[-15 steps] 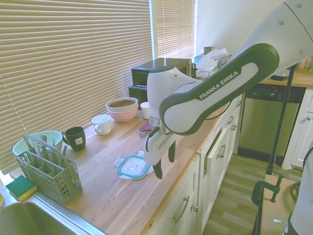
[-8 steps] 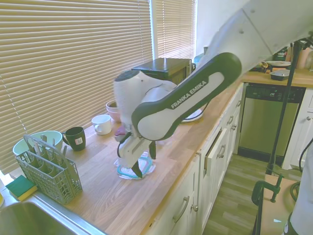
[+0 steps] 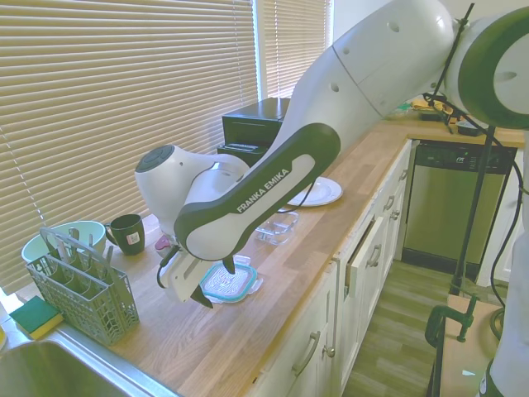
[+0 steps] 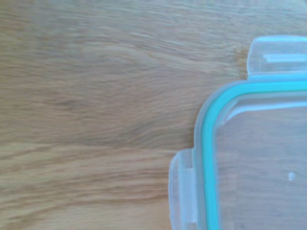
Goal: Cover the lid of the food container
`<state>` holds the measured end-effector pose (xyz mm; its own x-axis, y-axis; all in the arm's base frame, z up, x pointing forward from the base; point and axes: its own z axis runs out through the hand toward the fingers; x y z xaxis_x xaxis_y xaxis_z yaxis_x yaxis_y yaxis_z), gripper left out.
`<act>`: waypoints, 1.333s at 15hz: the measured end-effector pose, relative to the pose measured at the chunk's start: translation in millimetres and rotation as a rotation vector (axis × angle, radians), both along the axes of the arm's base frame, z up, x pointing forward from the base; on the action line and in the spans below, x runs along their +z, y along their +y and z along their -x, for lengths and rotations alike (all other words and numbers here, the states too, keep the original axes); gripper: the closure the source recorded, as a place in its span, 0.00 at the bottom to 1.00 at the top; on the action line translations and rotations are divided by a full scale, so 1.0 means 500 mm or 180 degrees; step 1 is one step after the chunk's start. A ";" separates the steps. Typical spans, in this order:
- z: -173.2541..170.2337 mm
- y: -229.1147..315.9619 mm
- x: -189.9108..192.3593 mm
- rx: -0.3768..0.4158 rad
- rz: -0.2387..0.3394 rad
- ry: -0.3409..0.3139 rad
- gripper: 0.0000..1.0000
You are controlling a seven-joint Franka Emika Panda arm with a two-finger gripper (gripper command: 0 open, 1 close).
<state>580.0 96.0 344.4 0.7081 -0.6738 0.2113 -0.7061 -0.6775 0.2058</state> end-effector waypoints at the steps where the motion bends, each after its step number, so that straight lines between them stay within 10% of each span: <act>1: -0.006 -0.001 -0.007 0.0004 0.0036 0.0025 0.00; 18: -0.046 0.010 -0.060 0.0176 0.0624 0.0129 0.00; 19: -0.047 0.005 -0.060 0.0171 0.0640 0.0134 1.00; 20: -0.047 0.003 -0.061 0.0176 0.0659 0.0138 1.00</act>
